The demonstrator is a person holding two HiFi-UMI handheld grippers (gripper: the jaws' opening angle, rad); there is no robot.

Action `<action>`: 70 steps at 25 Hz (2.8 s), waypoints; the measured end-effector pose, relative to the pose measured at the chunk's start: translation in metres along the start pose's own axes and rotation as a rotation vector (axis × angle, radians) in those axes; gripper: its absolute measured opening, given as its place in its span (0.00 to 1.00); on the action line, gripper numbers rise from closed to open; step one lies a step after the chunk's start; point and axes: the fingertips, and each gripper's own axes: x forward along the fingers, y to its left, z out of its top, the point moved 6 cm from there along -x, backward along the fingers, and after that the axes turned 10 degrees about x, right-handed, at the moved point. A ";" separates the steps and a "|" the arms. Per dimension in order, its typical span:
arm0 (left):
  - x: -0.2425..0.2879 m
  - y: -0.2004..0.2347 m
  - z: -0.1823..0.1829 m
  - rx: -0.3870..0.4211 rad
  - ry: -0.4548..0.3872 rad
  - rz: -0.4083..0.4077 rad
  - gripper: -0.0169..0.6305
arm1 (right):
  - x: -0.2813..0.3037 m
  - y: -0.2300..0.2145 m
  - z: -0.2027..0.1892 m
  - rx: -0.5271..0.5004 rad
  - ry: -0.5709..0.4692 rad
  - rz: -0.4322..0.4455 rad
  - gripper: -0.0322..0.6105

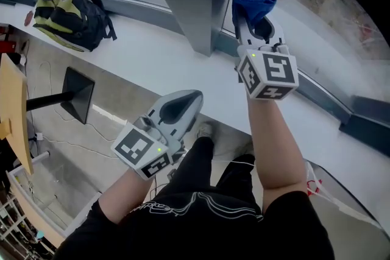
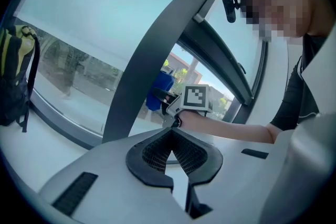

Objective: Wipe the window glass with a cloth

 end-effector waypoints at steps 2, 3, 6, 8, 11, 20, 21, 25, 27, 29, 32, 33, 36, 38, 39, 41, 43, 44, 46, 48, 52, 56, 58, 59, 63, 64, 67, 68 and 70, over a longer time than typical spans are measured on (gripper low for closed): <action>-0.003 0.004 -0.003 -0.006 0.002 0.003 0.03 | 0.009 0.001 0.000 -0.009 0.000 -0.015 0.20; -0.004 0.005 -0.004 -0.009 0.003 0.004 0.03 | 0.012 0.002 0.000 -0.017 -0.001 -0.018 0.19; -0.005 0.010 -0.006 -0.014 0.005 0.004 0.03 | 0.018 0.007 -0.002 -0.038 -0.009 -0.027 0.19; -0.006 0.012 -0.008 -0.015 0.006 0.004 0.03 | 0.018 0.008 -0.003 -0.028 -0.021 -0.037 0.20; -0.006 0.012 -0.011 -0.015 0.009 0.002 0.03 | 0.017 0.008 -0.004 -0.011 -0.032 -0.048 0.20; -0.004 0.008 -0.016 -0.016 0.027 -0.007 0.03 | 0.012 0.004 -0.004 -0.020 -0.042 -0.058 0.20; -0.003 0.007 -0.017 -0.015 0.029 -0.011 0.03 | 0.010 0.002 -0.004 -0.020 -0.043 -0.059 0.19; 0.006 -0.001 -0.019 -0.010 0.036 -0.030 0.03 | 0.002 -0.005 -0.004 -0.030 -0.042 -0.060 0.19; 0.012 -0.007 -0.018 -0.006 0.039 -0.042 0.03 | -0.005 -0.012 -0.003 -0.027 -0.041 -0.064 0.19; 0.018 -0.012 -0.018 -0.002 0.044 -0.053 0.03 | -0.011 -0.019 -0.002 -0.024 -0.042 -0.068 0.20; 0.028 -0.020 -0.022 -0.001 0.054 -0.064 0.03 | -0.022 -0.029 0.001 -0.008 -0.050 -0.062 0.20; 0.031 -0.024 -0.024 -0.001 0.059 -0.069 0.03 | -0.026 -0.033 0.002 -0.001 -0.054 -0.059 0.20; 0.043 -0.037 -0.029 0.001 0.076 -0.086 0.03 | -0.041 -0.046 0.005 0.006 -0.065 -0.060 0.19; 0.051 -0.047 -0.029 0.004 0.080 -0.100 0.03 | -0.051 -0.055 0.007 0.010 -0.066 -0.065 0.20; 0.056 -0.052 -0.029 0.006 0.081 -0.107 0.03 | -0.056 -0.061 0.008 0.012 -0.066 -0.066 0.20; 0.066 -0.064 -0.029 0.012 0.084 -0.124 0.03 | -0.069 -0.073 0.010 0.013 -0.065 -0.070 0.20; 0.076 -0.078 -0.029 0.018 0.088 -0.140 0.03 | -0.083 -0.086 0.011 0.005 -0.066 -0.079 0.19; 0.080 -0.085 -0.030 0.019 0.090 -0.147 0.03 | -0.090 -0.092 0.012 0.002 -0.066 -0.085 0.20; 0.090 -0.097 -0.031 0.019 0.093 -0.158 0.03 | -0.102 -0.106 0.013 0.001 -0.063 -0.093 0.19; 0.100 -0.110 -0.033 0.016 0.096 -0.166 0.03 | -0.113 -0.118 0.013 0.001 -0.061 -0.094 0.20; 0.122 -0.138 -0.039 0.013 0.104 -0.191 0.03 | -0.137 -0.144 0.014 0.000 -0.061 -0.100 0.19; 0.142 -0.164 -0.041 0.013 0.115 -0.211 0.03 | -0.164 -0.169 0.017 0.007 -0.057 -0.122 0.20; 0.152 -0.177 -0.042 0.017 0.119 -0.221 0.03 | -0.179 -0.183 0.017 0.008 -0.053 -0.135 0.20; 0.157 -0.184 -0.043 0.019 0.120 -0.226 0.03 | -0.186 -0.191 0.018 0.007 -0.054 -0.142 0.20; 0.178 -0.212 -0.046 0.021 0.121 -0.248 0.03 | -0.215 -0.219 0.022 -0.014 -0.056 -0.160 0.19; 0.183 -0.220 -0.047 0.021 0.123 -0.254 0.03 | -0.222 -0.225 0.023 -0.018 -0.054 -0.163 0.19; 0.201 -0.244 -0.050 0.024 0.125 -0.273 0.03 | -0.243 -0.245 0.027 -0.019 -0.050 -0.169 0.20; 0.207 -0.252 -0.050 0.025 0.125 -0.280 0.03 | -0.250 -0.252 0.028 -0.016 -0.049 -0.171 0.19; 0.218 -0.267 -0.053 0.027 0.126 -0.293 0.03 | -0.265 -0.265 0.030 -0.014 -0.050 -0.182 0.20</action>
